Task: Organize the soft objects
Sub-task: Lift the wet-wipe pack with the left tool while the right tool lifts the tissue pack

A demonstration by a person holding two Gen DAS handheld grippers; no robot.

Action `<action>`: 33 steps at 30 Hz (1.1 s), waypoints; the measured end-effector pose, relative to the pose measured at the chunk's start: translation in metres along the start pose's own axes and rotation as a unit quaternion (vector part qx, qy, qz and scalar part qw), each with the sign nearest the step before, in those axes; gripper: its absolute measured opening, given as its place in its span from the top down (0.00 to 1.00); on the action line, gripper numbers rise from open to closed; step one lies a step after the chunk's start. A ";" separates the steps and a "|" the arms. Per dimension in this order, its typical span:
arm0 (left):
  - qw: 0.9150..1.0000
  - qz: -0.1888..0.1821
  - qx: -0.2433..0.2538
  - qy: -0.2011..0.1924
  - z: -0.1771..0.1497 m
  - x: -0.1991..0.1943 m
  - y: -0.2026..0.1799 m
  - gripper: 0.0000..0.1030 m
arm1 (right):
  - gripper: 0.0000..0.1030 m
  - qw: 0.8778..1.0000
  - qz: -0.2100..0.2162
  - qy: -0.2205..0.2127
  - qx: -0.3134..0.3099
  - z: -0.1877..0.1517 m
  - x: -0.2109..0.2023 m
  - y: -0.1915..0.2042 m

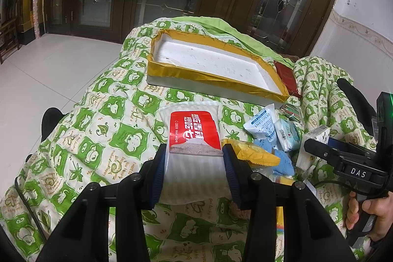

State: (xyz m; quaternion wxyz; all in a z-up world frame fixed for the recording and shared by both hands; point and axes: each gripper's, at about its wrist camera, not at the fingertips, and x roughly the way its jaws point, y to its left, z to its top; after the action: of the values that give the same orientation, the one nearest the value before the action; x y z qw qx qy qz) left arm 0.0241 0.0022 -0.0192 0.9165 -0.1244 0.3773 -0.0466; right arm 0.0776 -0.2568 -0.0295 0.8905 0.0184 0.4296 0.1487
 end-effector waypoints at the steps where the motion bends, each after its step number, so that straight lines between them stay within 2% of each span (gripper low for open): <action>1: 1.000 0.000 0.000 0.000 0.000 0.000 0.000 0.58 | 0.22 1.000 0.000 0.000 0.001 0.000 0.000 0.000; 33: 1.000 0.002 0.001 0.001 0.000 0.000 -0.002 0.58 | 0.22 1.000 0.005 -0.006 0.007 0.001 -0.005 -0.001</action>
State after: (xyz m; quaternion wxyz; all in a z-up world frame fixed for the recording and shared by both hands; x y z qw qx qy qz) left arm 0.0237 -0.0002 -0.0187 0.9164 -0.1228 0.3783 -0.0456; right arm 0.0752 -0.2587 -0.0252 0.8921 0.0276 0.4252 0.1500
